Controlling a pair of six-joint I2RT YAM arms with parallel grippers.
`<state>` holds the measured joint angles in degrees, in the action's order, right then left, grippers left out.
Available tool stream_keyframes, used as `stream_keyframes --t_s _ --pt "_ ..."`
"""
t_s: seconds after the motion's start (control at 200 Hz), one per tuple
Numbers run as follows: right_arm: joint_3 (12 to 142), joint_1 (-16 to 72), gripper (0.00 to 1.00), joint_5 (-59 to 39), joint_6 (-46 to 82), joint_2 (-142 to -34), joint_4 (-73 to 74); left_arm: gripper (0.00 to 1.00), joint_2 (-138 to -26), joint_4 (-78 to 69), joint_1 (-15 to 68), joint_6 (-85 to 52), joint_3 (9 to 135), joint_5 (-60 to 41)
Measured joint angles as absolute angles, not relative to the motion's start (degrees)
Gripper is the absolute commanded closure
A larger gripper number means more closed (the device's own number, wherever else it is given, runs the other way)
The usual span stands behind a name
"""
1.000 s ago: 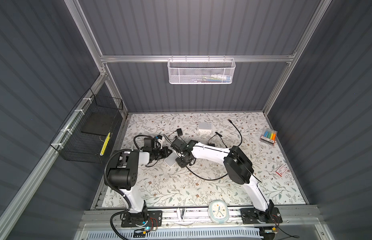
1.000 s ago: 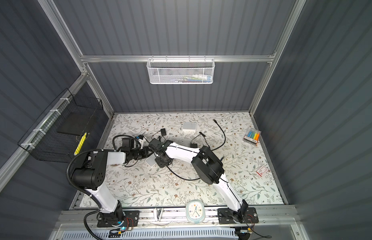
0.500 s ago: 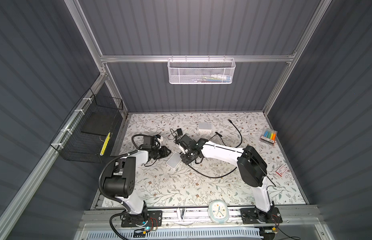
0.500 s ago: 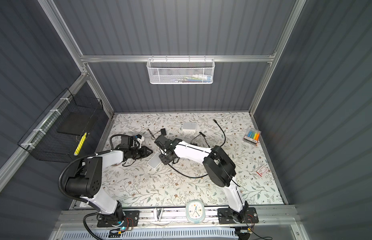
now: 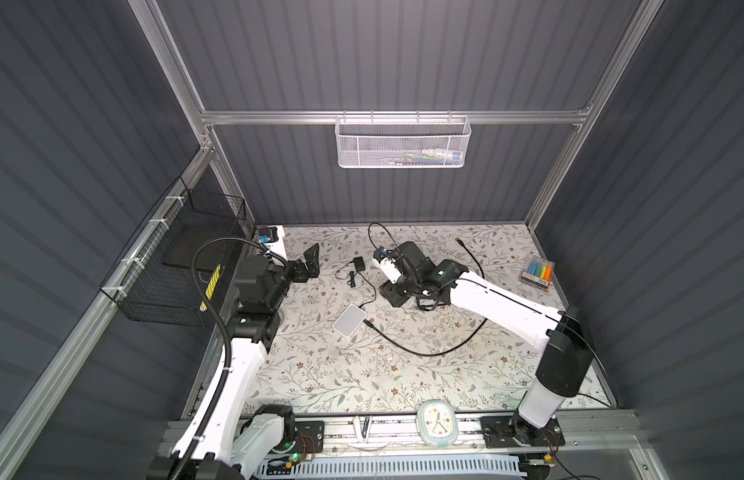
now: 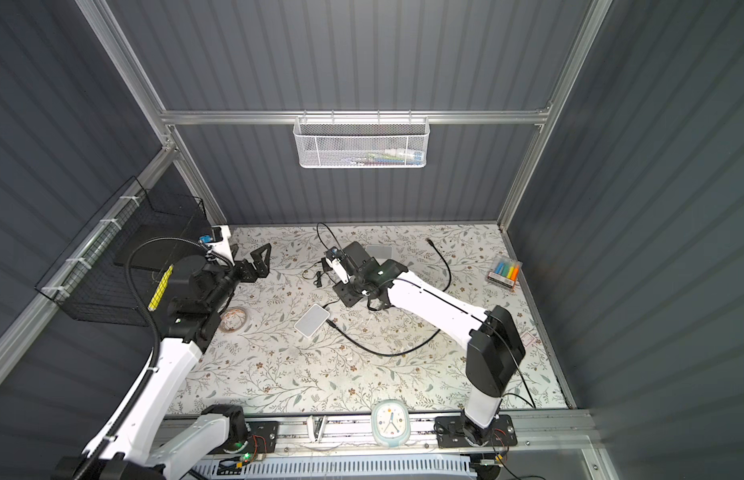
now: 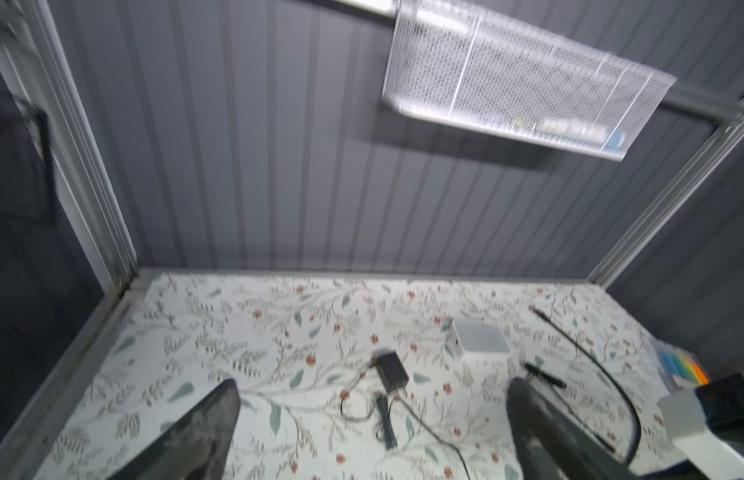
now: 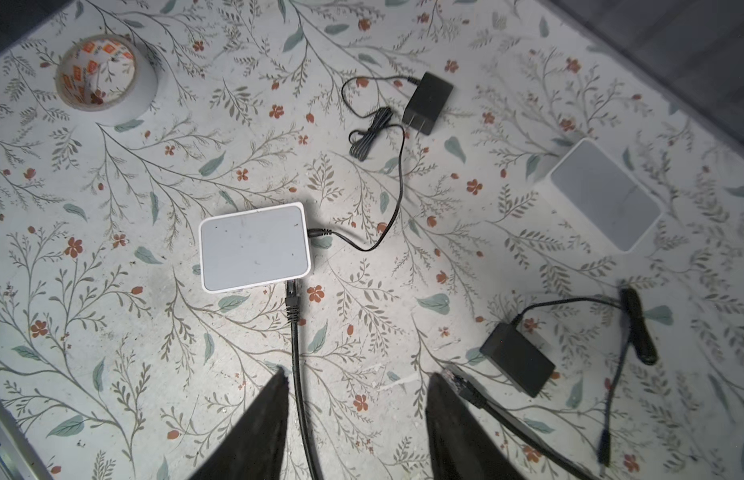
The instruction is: Insert the plug into the switch port
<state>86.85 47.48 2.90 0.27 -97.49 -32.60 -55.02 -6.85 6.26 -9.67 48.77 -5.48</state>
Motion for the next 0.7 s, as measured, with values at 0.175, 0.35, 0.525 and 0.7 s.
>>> stream_keyframes --t_s 0.175,0.35,0.525,0.7 --pt "83.61 47.03 0.48 2.52 -1.43 -93.45 -30.24 0.36 -60.31 -4.47 6.28 -9.08 48.49 -5.13" --pt "82.43 45.98 0.54 -0.64 -0.45 -96.44 -30.2 0.43 -72.31 2.17 6.28 -11.66 47.57 -5.63" --pt "79.59 46.54 0.58 -4.19 1.02 -102.59 -28.95 0.47 -74.48 4.93 6.28 -14.55 43.03 -6.96" --pt "78.46 47.88 0.62 -7.05 1.63 -107.9 -27.14 0.5 -76.36 4.45 6.5 -15.97 41.36 -9.45"
